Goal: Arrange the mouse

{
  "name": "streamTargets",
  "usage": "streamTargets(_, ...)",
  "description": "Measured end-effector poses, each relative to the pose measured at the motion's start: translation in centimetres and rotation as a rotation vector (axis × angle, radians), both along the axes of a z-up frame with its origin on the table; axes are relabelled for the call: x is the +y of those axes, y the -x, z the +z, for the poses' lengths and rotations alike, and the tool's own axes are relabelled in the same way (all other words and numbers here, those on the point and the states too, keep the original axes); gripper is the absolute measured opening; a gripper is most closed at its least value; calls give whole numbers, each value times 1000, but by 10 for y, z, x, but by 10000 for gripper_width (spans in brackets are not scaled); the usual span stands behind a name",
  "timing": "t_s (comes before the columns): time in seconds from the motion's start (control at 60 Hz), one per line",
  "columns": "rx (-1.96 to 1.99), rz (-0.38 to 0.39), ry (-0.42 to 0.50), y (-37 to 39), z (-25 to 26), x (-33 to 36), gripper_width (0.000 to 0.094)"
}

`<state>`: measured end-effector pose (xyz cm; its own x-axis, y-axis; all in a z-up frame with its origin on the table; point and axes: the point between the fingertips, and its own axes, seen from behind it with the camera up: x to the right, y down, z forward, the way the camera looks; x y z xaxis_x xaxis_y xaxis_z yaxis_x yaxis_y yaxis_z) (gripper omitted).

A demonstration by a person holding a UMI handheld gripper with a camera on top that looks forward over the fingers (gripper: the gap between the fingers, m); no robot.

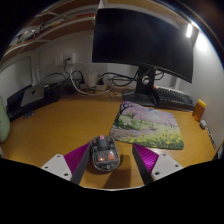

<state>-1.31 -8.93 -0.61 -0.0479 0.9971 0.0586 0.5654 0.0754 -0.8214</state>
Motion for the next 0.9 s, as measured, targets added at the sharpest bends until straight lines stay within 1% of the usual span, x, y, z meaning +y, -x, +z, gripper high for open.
streamTargets(0.133,-19,-5,15,3,-5,-1,855)
streamTargets(0.15,-21,-2,18,3,-6,-3,832)
streamTargets(0.217,-33,29,38,2,-9,-13,457)
streamTargets(0.25,-34,41,12,2,-10,-13,454)
streamTargets(0.283,-34,66,-4,3,-9,-16,414)
streamTargets(0.317,-41,92,0,3,-8,-23,399)
streamTargets(0.367,-50,104,28,5,-5,-27,380)
streamTargets(0.5,50,110,42,24,66,-22,380)
streamTargets(0.583,108,90,58,47,108,-6,378)
streamTargets(0.667,141,32,77,76,133,28,379)
streamTargets(0.717,151,-11,55,93,135,56,377)
streamTargets(0.767,146,-56,44,108,126,81,378)
streamTargets(0.85,103,-103,49,126,94,114,376)
streamTargets(0.9,77,-109,32,130,71,129,375)
